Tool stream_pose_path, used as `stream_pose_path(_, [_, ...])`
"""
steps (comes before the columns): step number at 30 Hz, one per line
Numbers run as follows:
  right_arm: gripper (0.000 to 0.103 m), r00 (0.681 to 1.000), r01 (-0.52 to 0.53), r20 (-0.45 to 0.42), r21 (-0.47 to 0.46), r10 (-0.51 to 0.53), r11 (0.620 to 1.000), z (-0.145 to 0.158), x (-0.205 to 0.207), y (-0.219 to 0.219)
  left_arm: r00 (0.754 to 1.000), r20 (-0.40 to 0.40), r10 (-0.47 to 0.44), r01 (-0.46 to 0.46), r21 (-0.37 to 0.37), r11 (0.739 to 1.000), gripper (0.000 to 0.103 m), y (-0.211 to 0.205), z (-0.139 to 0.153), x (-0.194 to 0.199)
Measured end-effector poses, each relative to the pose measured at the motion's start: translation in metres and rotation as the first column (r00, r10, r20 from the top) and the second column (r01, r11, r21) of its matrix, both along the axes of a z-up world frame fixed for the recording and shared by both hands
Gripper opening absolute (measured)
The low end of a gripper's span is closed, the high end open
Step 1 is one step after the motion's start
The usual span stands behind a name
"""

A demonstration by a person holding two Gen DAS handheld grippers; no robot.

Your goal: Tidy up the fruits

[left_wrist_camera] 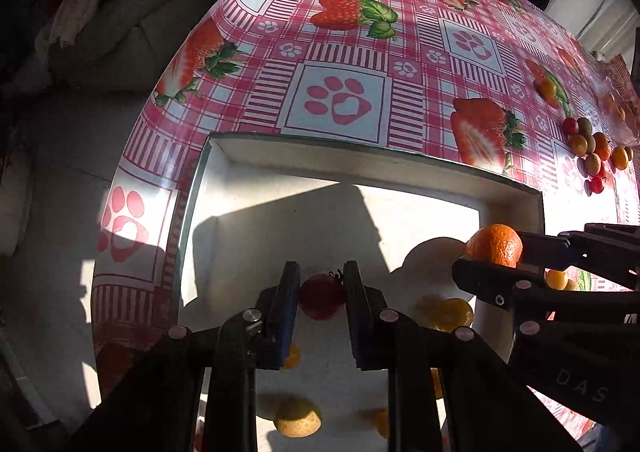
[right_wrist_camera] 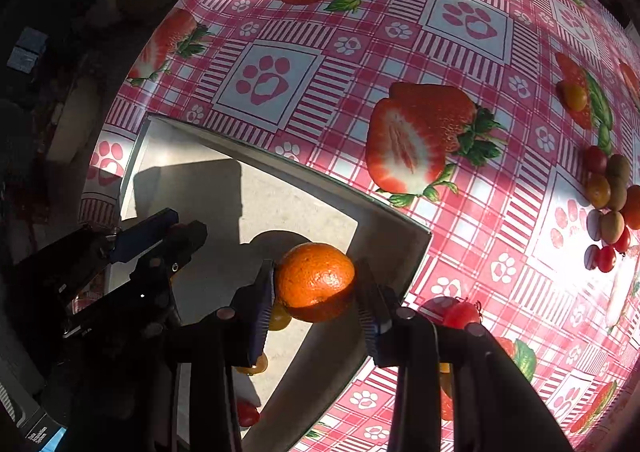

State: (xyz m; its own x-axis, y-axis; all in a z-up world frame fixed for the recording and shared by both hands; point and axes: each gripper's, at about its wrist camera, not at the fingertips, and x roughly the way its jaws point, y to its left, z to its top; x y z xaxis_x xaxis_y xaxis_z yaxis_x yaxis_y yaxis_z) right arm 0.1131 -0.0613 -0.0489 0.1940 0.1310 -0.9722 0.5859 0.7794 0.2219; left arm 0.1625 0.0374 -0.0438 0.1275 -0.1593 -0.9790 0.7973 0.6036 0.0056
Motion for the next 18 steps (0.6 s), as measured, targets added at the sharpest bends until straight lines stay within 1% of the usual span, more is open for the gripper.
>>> stream_pose_path(3, [0.042, 1.000, -0.023, -0.022, -0.012, 0.022, 1.000, -0.005, 0.005, 0.003, 1.000, -0.019, 0.003, -0.003, 0.005, 1.000, 0.025, 0.000, -0.004, 0.000])
stream_pose_path(4, [0.042, 0.999, -0.022, -0.028, -0.009, 0.022, 1.000, -0.007, 0.006, 0.003, 1.000, -0.022, 0.008, -0.008, 0.010, 1.000, 0.027, 0.001, -0.005, 0.000])
stream_pose_path(5, [0.042, 0.999, -0.019, -0.028, -0.008, 0.019, 1.000, -0.008, 0.006, 0.003, 1.000, -0.019, 0.024, -0.024, 0.021, 0.999, 0.036, 0.003, -0.006, 0.002])
stream_pose_path(6, [0.042, 0.999, -0.017, -0.029, -0.010, 0.017, 1.000, -0.007, 0.007, 0.003, 0.999, -0.008, 0.042, -0.042, 0.035, 0.999, 0.054, 0.005, -0.007, 0.004])
stream_pose_path(7, [0.042, 0.999, -0.015, -0.031, -0.009, 0.015, 1.000, -0.008, 0.006, 0.002, 0.998, 0.009, 0.067, -0.067, 0.055, 0.996, 0.064, 0.009, -0.008, 0.008])
stream_pose_path(8, [0.043, 1.000, -0.011, -0.028, 0.001, 0.011, 1.000, -0.008, 0.006, 0.000, 0.996, 0.021, 0.091, -0.092, 0.071, 0.993, 0.083, 0.013, -0.010, 0.012])
stream_pose_path(10, [0.044, 1.000, 0.006, -0.010, 0.030, -0.005, 1.000, -0.007, 0.004, -0.004, 0.995, -0.017, 0.102, -0.102, 0.035, 0.994, 0.084, 0.018, -0.007, 0.015])
stream_pose_path(11, [0.045, 1.000, 0.018, -0.001, 0.038, -0.018, 0.999, -0.005, 0.001, -0.008, 0.995, -0.016, 0.099, -0.098, 0.028, 0.995, 0.085, 0.020, -0.005, 0.014])
stream_pose_path(12, [0.052, 1.000, 0.024, 0.008, 0.044, -0.025, 0.999, -0.003, 0.001, -0.008, 0.996, -0.009, 0.093, -0.093, 0.023, 0.995, 0.096, 0.021, -0.003, 0.012])
stream_pose_path(13, [0.062, 0.999, 0.029, 0.022, 0.053, -0.030, 0.998, 0.001, 0.000, -0.008, 0.996, -0.031, 0.083, -0.083, -0.001, 0.997, 0.101, 0.022, 0.000, 0.010])
stream_pose_path(14, [0.067, 0.999, 0.030, 0.039, 0.061, -0.032, 0.998, 0.007, 0.000, -0.008, 0.996, -0.027, 0.081, -0.081, -0.014, 0.997, 0.102, 0.022, 0.005, 0.008])
stream_pose_path(15, [0.083, 0.999, 0.028, 0.043, 0.057, -0.030, 0.998, 0.011, -0.001, -0.006, 0.997, -0.009, 0.073, -0.073, -0.011, 0.997, 0.102, 0.022, 0.009, 0.004])
stream_pose_path(16, [0.086, 0.999, 0.026, 0.046, 0.049, -0.028, 0.998, 0.016, -0.002, -0.004, 0.998, 0.005, 0.062, -0.062, -0.007, 0.998, 0.102, 0.022, 0.012, 0.001])
stream_pose_path(18, [0.086, 0.997, 0.030, 0.064, 0.040, -0.032, 0.999, 0.027, -0.005, 0.000, 0.998, 0.021, 0.053, -0.053, -0.004, 0.999, 0.102, 0.025, 0.018, -0.007])
